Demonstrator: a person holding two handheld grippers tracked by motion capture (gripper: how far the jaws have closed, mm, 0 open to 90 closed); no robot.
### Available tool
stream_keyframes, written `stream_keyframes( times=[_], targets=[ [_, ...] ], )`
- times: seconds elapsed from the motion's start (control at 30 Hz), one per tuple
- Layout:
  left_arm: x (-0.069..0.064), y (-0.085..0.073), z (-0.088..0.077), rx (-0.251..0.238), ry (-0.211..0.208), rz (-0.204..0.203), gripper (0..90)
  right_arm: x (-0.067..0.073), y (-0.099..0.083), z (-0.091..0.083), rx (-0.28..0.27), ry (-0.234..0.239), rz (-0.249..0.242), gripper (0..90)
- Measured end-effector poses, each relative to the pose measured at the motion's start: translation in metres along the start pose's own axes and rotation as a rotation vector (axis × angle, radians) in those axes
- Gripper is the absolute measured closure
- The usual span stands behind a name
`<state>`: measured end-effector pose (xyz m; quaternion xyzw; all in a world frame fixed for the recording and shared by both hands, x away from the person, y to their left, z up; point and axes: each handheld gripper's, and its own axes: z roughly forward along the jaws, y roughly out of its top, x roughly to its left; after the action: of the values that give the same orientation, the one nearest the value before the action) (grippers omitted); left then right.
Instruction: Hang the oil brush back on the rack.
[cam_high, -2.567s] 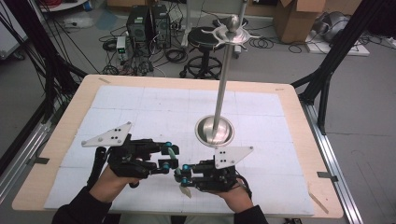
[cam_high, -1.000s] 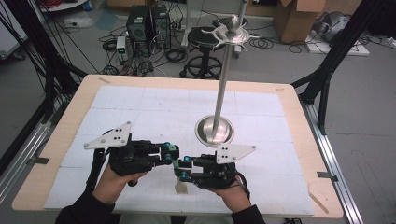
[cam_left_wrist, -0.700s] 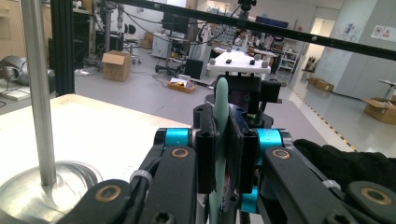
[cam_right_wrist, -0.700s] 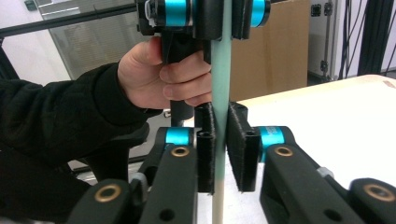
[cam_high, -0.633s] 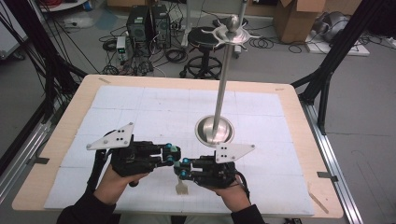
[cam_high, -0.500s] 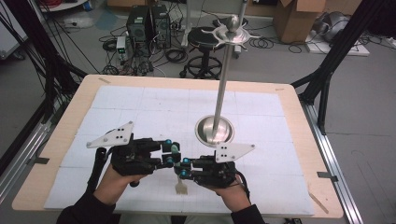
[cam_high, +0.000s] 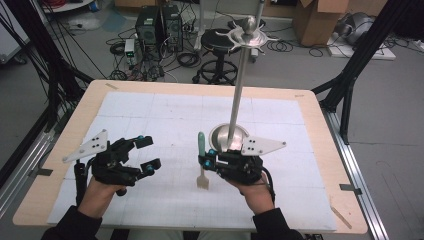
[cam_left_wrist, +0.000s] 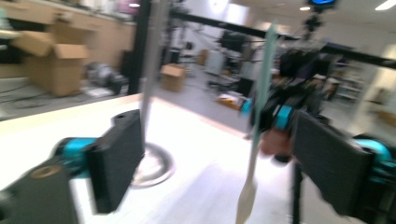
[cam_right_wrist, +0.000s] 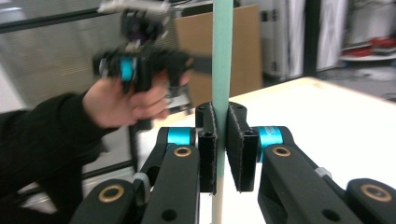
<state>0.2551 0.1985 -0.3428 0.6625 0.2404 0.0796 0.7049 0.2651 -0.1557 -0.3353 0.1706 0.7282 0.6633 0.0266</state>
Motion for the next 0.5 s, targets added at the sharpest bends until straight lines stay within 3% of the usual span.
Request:
stream_keyframes(
  times=[0.27,0.5],
  targets=[
    [0.017,-0.021,-0.020,-0.012,0.081,0.019,16.2,-0.018,0.045,-0.009,-0.046,-0.147,-0.032,82.8],
    [0.027,-0.038,-0.027,0.025,0.109,0.032,16.4,-0.030,0.082,-0.012,-0.064,-0.218,-0.043,82.8]
  ],
)
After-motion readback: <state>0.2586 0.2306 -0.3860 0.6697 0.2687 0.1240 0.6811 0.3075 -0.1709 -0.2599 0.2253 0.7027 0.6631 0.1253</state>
